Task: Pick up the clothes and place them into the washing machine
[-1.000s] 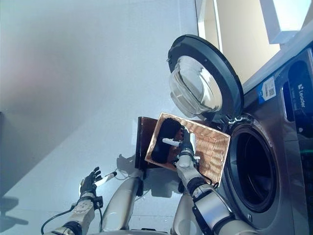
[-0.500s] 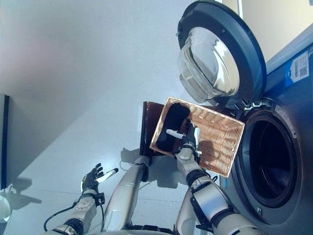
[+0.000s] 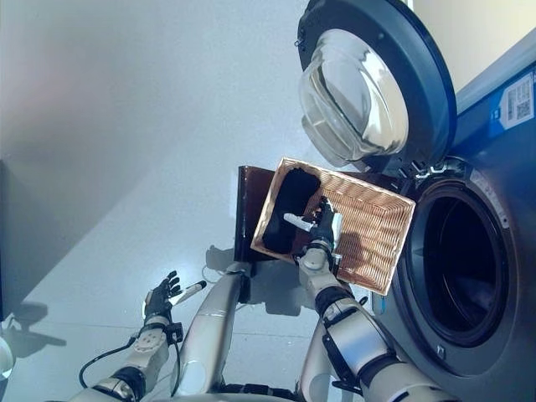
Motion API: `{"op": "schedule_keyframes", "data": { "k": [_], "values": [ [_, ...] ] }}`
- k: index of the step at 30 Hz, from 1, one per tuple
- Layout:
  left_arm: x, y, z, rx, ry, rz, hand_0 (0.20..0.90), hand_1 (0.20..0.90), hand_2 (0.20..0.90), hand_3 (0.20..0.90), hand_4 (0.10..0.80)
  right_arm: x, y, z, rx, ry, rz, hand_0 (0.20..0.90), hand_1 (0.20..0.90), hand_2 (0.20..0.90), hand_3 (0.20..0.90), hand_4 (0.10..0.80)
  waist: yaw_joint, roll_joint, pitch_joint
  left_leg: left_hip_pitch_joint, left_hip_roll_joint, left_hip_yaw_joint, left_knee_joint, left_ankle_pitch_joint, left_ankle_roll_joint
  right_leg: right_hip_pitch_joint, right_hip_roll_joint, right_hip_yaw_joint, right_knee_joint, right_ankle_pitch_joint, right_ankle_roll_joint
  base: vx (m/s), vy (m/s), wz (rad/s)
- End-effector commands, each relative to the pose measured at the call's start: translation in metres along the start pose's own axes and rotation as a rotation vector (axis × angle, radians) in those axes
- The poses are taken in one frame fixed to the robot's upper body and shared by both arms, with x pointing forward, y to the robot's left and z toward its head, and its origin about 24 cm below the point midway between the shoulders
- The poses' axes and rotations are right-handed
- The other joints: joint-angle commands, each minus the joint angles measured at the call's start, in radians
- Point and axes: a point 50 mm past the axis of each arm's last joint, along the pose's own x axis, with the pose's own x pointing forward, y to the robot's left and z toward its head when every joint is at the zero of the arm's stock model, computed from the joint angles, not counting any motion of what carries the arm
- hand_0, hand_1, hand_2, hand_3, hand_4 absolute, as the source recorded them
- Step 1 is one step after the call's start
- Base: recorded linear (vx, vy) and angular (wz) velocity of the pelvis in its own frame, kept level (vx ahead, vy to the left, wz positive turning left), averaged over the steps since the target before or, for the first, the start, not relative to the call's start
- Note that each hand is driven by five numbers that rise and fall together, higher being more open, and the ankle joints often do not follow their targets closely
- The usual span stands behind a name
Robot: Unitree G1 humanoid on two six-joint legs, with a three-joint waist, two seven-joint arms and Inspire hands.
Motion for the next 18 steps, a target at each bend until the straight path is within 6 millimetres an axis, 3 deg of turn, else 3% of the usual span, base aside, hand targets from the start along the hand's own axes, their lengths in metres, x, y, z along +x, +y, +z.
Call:
{"op": "schedule_keyframes", "data": {
  "k": [1, 9, 18],
  "values": [
    [-0.001, 0.033, -0.002, 0.004, -0.025, 0.116, 0.9, 0.9, 0.9, 0.9, 0.8, -0.006, 0.034, 0.027, 0.048, -0.063, 0.107, 0.9, 0.9, 0.9, 0.9, 0.8, 0.025, 0.017, 0.032, -0.041, -0.024, 0.023, 0.185, -0.15, -0.017, 0.011, -0.011, 0.125, -0.163, 0.188, 0.051, -0.049, 0.005, -0.02],
    [-0.003, 0.038, -0.003, -0.008, -0.033, 0.117, 0.9, 0.9, 0.9, 0.9, 0.8, -0.005, 0.043, 0.055, 0.05, -0.157, 0.146, 0.9, 0.9, 0.9, 0.9, 0.8, 0.039, 0.028, 0.037, -0.104, -0.036, 0.018, 0.236, -0.158, 0.0, -0.051, -0.01, 0.136, -0.112, 0.181, 0.048, -0.018, 0.001, -0.02],
    [-0.004, 0.04, -0.005, -0.014, -0.03, 0.107, 0.9, 0.9, 0.9, 0.9, 0.8, -0.011, 0.057, 0.057, 0.04, -0.164, 0.205, 0.9, 0.9, 0.9, 0.9, 0.8, 0.047, 0.022, 0.037, -0.109, -0.043, 0.014, 0.237, -0.161, 0.01, -0.058, -0.01, 0.136, -0.107, 0.18, 0.05, 0.001, 0.003, -0.01]
  ]
}}
